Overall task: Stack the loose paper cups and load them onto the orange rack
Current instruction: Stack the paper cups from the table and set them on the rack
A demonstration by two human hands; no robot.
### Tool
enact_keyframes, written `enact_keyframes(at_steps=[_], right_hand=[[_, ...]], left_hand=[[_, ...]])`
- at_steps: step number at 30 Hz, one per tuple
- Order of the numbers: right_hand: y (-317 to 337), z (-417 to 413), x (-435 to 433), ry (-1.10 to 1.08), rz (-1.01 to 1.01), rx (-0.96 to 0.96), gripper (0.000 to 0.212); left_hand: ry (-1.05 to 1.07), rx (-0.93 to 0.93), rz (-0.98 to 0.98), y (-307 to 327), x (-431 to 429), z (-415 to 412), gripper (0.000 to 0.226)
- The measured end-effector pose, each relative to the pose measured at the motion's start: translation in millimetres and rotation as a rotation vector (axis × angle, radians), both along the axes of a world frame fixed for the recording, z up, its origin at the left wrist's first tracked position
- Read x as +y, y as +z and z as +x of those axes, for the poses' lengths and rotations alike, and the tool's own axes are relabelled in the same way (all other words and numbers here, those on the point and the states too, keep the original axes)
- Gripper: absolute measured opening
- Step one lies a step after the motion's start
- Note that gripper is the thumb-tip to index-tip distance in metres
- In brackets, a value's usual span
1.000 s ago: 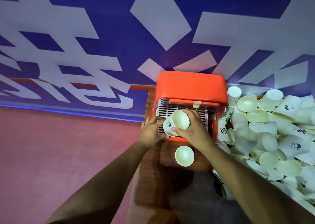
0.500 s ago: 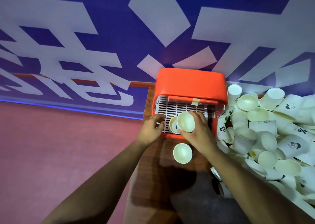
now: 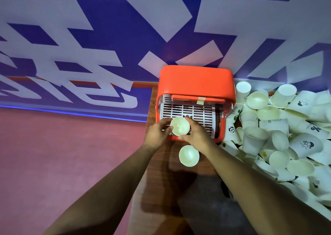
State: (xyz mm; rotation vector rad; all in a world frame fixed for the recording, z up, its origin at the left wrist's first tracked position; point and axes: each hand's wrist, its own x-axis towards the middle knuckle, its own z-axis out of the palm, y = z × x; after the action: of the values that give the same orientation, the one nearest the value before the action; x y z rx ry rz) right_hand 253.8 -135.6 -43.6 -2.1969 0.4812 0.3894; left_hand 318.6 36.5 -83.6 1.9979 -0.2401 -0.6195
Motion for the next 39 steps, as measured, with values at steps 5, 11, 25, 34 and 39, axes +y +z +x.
enact_keyframes(at_steps=[5, 11, 25, 34, 39], right_hand=[[3, 2, 6, 0.024, -0.007, -0.005, 0.086], [23, -20, -10, -0.077, -0.060, -0.034, 0.061], [14, -106, 11, -0.266, 0.052, 0.007, 0.036], [26, -131, -6, -0.413, 0.361, 0.040, 0.025], [49, -158, -45, -0.441, 0.339, -0.065, 0.019]], left_hand=[[0.003, -0.059, 0.096, 0, 3, 4, 0.033], [0.109, -0.146, 0.090, 17, 2, -4, 0.021], [-0.248, 0.134, 0.057, -1, 16, -87, 0.056], [-0.238, 0.022, 0.003, 4, -9, -120, 0.082], [-0.220, 0.078, -0.113, 24, -40, -132, 0.073]])
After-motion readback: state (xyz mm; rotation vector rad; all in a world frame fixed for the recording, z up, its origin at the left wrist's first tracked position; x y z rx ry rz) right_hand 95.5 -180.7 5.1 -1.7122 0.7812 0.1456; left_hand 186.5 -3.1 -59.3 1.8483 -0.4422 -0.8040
